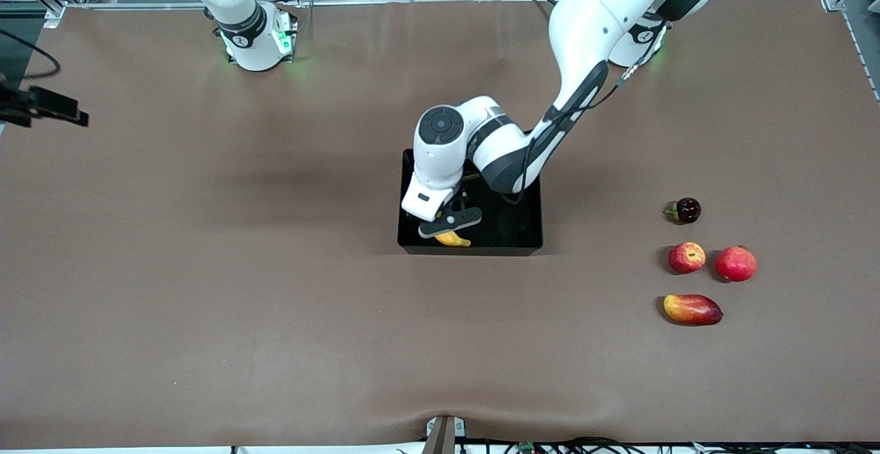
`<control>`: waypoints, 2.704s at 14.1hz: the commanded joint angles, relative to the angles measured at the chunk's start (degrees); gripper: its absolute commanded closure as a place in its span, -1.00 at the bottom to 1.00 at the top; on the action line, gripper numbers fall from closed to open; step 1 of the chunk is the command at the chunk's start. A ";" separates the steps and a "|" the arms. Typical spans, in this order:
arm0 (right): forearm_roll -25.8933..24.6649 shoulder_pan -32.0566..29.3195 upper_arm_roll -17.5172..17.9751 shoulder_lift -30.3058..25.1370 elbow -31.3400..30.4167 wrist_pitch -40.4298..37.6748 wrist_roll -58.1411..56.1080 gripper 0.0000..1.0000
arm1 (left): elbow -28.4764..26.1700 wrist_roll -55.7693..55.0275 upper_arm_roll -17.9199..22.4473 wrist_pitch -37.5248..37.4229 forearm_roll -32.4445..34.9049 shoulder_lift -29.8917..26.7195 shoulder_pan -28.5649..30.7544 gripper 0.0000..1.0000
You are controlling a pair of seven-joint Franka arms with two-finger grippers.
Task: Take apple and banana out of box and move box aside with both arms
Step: 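Grasp the banana with the left gripper and lift it, then place the banana by the fruits while the right gripper grips the tray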
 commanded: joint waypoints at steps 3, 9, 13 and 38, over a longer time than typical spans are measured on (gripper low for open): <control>7.00 4.39 0.23 1.06 0.79 -1.42 0.36 -1.00 | -1.35 -0.03 -0.30 -7.90 -2.67 -10.31 2.82 1.00; 15.61 11.25 0.23 4.31 -3.41 3.04 11.16 -1.00 | -3.18 19.88 -0.39 -16.61 -4.51 -16.91 15.45 1.00; 15.35 22.49 0.23 4.49 -10.27 16.91 20.01 -1.00 | -10.91 38.53 -0.39 -17.23 -5.66 -20.70 26.62 1.00; 10.87 44.40 0.14 26.02 -15.03 57.47 45.09 1.00 | -29.39 55.70 -0.83 15.48 0.76 -18.56 41.59 -1.00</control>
